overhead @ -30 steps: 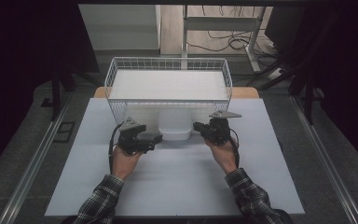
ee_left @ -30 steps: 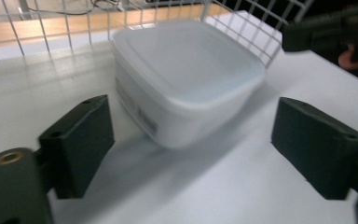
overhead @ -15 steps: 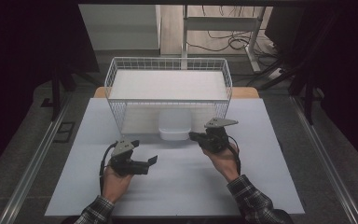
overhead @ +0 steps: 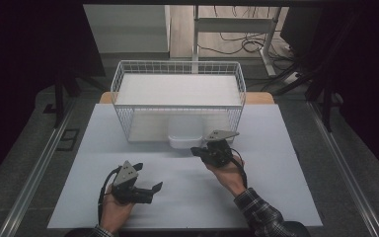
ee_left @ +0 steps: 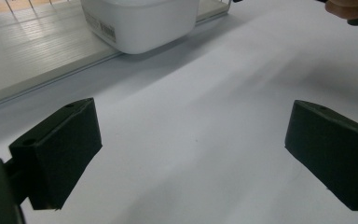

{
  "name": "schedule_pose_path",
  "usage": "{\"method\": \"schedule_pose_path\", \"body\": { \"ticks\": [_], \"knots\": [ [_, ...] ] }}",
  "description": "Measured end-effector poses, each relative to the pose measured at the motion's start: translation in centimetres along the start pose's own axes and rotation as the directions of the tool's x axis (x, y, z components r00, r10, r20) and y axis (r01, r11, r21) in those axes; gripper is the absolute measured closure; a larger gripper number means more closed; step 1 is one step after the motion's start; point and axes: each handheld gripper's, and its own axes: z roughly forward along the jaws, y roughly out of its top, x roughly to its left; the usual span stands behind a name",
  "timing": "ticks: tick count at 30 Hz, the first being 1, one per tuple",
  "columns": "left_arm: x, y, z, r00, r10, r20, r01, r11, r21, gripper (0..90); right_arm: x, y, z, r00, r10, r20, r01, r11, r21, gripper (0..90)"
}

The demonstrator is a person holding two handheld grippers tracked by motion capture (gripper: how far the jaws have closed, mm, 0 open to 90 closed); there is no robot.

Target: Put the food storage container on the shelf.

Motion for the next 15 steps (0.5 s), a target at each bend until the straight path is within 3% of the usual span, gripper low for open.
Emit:
{"method": "schedule_pose_path", "body": {
  "ticks": [4, 15],
  "knots": [
    [-0.3, -0.3, -0.3, 0.9994, 0.032, -0.011, -0.032, 0.9994, 0.014, 2.9, 0.2, -0.1, 1.0, 0.9998, -0.019, -0.006, 0.019, 1.0, 0.018, 88.6],
    [-0.2, -0.6, -0.7, 0.9997, 0.021, -0.011, -0.021, 0.9998, -0.001, 2.9, -0.8, -0.1, 3.9, 0.9999, -0.011, 0.008, 0.01, 0.998, 0.056, 88.8]
  ]
}}
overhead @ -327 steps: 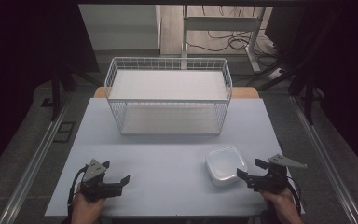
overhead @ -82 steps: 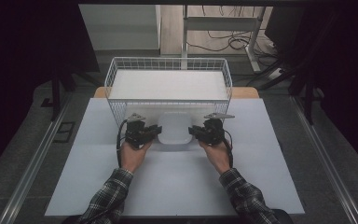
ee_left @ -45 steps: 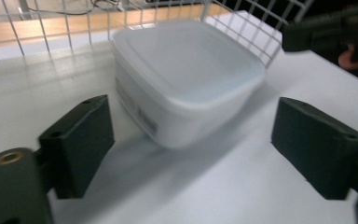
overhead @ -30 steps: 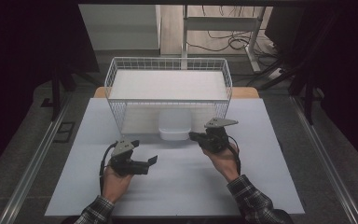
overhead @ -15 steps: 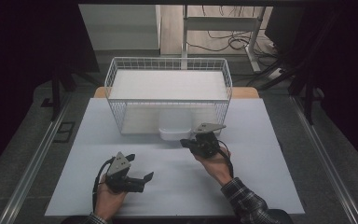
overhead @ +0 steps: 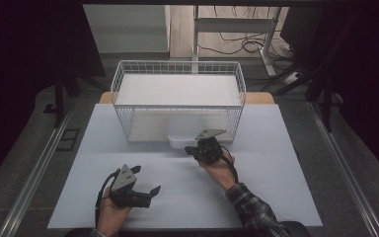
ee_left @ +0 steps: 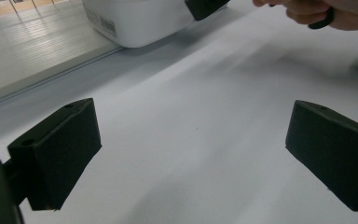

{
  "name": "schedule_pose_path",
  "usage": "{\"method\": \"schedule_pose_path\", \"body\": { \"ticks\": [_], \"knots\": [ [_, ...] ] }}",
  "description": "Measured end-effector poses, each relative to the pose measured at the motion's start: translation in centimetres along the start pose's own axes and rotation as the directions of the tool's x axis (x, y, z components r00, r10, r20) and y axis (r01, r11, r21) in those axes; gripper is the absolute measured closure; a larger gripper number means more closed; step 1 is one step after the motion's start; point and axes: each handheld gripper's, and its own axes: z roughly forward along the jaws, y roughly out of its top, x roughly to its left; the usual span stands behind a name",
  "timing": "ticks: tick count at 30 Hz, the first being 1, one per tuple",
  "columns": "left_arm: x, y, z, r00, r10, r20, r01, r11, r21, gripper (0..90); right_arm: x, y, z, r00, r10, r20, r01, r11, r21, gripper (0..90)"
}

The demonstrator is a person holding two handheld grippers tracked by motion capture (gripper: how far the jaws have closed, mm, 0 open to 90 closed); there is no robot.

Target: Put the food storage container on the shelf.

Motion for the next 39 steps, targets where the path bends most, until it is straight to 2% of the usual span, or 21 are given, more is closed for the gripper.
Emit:
{"method": "schedule_pose_path", "body": {
  "ticks": [4, 7, 16, 24, 30, 39],
  "knots": [
    [0.4, -0.2, 0.1, 1.0, 0.007, 0.006, -0.007, 1.0, 0.0, 4.1, -0.4, 0.1, 0.8, 0.9999, 0.009, 0.011, -0.009, 1.0, 0.001, 88.9],
    [0.5, -0.3, 0.2, 0.9999, -0.005, 0.012, 0.005, 0.9999, 0.011, 3.9, -0.8, 0.4, 1.0, 0.9994, 0.015, 0.031, -0.015, 1.0, 0.003, 88.9],
    [0.5, -0.3, 0.5, 0.9995, -0.016, 0.027, 0.015, 0.9997, 0.022, 3.3, -2.2, 1.1, 1.6, 0.9983, 0.036, 0.047, -0.036, 0.999, -0.006, 88.9],
    [0.5, -0.3, 0.5, 0.9994, -0.021, 0.029, 0.02, 0.9996, 0.019, 3.3, -2.4, 1.9, 2.6, 0.998, 0.018, 0.061, -0.018, 1.0, -0.002, 88.9],
    [0.6, -0.3, 0.5, 0.9993, -0.022, 0.031, 0.022, 0.9996, 0.017, 3.2, -2.9, 2.4, 3.3, 0.9959, 0.011, 0.089, -0.01, 1.0, -0.014, 88.9],
    [0.5, -0.3, 0.6, 0.9991, -0.018, 0.038, 0.017, 0.9996, 0.021, 3.3, -3.7, 2.8, 4.1, 0.9929, 0.02, 0.117, -0.017, 1.0, -0.022, 88.9]
  ]
}}
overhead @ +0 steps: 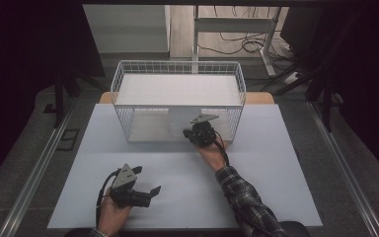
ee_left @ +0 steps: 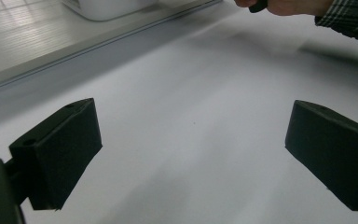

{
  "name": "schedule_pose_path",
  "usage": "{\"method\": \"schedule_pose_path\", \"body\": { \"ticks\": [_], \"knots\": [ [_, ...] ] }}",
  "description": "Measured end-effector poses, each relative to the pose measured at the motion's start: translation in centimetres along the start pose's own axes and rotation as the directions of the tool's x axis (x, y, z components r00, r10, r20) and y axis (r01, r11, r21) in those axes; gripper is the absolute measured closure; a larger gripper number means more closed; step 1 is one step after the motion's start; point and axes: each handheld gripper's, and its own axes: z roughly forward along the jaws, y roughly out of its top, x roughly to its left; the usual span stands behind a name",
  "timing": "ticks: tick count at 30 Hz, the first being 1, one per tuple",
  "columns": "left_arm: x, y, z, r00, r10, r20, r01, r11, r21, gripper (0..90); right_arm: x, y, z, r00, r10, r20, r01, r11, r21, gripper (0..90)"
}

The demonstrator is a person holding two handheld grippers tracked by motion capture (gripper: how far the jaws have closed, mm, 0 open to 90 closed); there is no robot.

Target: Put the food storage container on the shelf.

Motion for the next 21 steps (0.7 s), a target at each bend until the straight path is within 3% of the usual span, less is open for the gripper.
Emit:
{"method": "schedule_pose_path", "body": {
  "ticks": [13, 21],
  "knots": [
    [0.1, 0.0, -0.1, 0.9998, -0.016, 0.008, 0.016, 0.9998, -0.006, 3.3, 0.0, 0.1, 0.0, 1.0, 0.003, 0.002, -0.003, 1.0, -0.001, 85.8],
    [0.2, 0.0, 0.0, 0.999, -0.04, 0.022, 0.04, 0.9992, 0.01, 3.3, 1.0, 0.0, -0.8, 0.9994, -0.01, -0.033, 0.011, 1.0, 0.001, 67.4]
  ]
}}
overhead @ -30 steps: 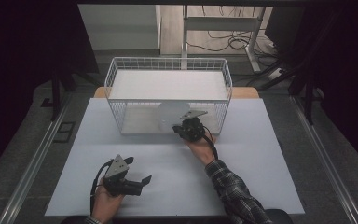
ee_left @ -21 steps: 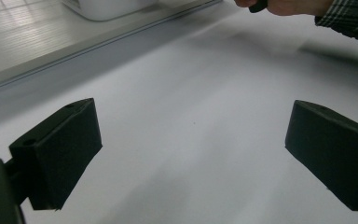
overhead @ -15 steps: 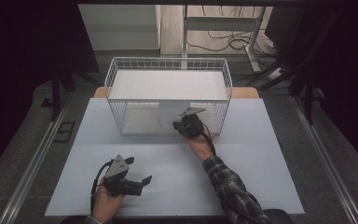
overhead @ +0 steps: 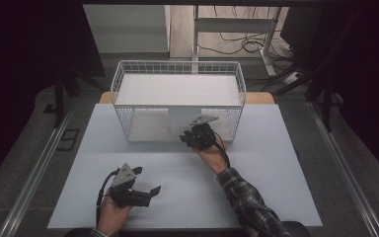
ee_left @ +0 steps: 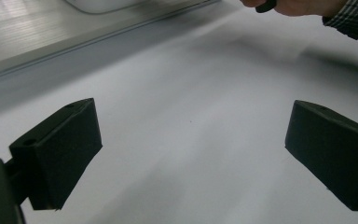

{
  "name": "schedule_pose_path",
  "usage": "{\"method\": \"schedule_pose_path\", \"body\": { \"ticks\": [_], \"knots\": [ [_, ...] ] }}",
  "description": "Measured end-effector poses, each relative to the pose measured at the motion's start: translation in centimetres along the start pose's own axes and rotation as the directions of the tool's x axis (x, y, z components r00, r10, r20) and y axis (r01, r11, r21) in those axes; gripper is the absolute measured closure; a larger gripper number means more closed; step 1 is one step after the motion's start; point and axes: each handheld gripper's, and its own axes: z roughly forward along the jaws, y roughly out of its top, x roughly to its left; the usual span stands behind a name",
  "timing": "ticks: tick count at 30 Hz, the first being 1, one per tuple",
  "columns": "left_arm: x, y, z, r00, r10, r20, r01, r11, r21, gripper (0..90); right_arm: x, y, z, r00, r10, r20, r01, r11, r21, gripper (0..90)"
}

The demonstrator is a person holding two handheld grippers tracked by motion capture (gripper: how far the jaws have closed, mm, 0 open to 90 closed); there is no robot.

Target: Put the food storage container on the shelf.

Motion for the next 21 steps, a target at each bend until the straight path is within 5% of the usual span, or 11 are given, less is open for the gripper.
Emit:
{"method": "schedule_pose_path", "body": {
  "ticks": [21],
  "knots": [
    [0.3, -0.1, 0.0, 0.9998, -0.019, 0.009, 0.019, 0.9998, -0.004, 3.1, 1.5, -0.2, -3.2, 0.9999, -0.008, -0.012, 0.008, 1.0, -0.013, 31.9]
  ]
}}
